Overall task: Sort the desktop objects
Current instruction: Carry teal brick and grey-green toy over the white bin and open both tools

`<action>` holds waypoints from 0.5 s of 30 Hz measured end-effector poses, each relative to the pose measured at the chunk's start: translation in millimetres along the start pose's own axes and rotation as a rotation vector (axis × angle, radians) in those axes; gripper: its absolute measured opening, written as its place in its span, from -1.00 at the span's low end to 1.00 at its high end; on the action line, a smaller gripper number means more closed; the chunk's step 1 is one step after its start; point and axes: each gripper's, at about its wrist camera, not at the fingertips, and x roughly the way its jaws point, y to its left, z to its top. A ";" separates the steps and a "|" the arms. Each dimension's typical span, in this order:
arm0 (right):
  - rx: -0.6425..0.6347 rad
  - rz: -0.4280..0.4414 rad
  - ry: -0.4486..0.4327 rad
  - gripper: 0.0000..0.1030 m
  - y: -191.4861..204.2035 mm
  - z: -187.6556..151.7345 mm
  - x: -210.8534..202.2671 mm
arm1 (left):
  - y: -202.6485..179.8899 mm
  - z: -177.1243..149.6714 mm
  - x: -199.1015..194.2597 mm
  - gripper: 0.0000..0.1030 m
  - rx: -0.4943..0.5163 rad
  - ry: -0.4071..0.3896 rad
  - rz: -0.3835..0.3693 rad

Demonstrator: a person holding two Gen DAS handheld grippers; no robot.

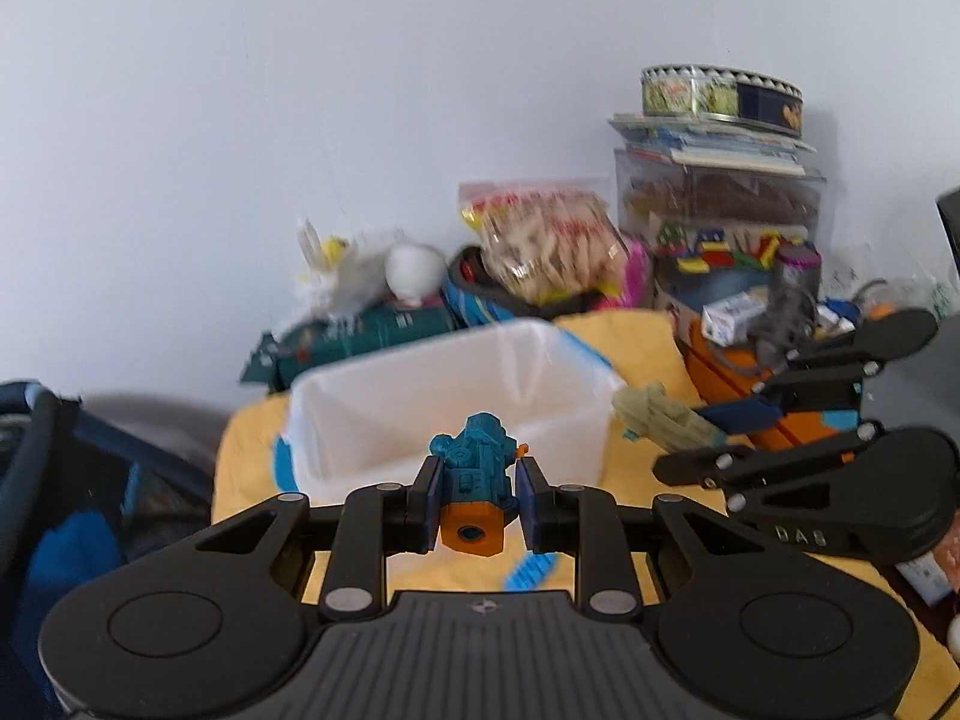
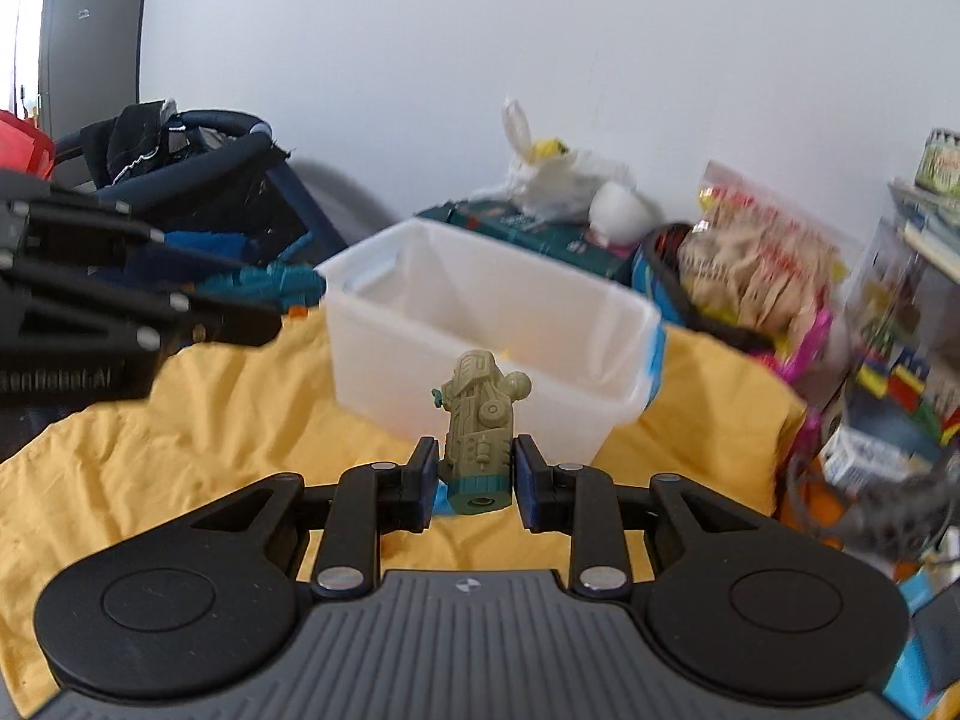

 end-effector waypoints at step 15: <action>0.010 -0.038 -0.038 -0.43 -30.8 54.0 40.9 | 29.3 64.0 44.0 -0.45 0.038 -0.054 0.038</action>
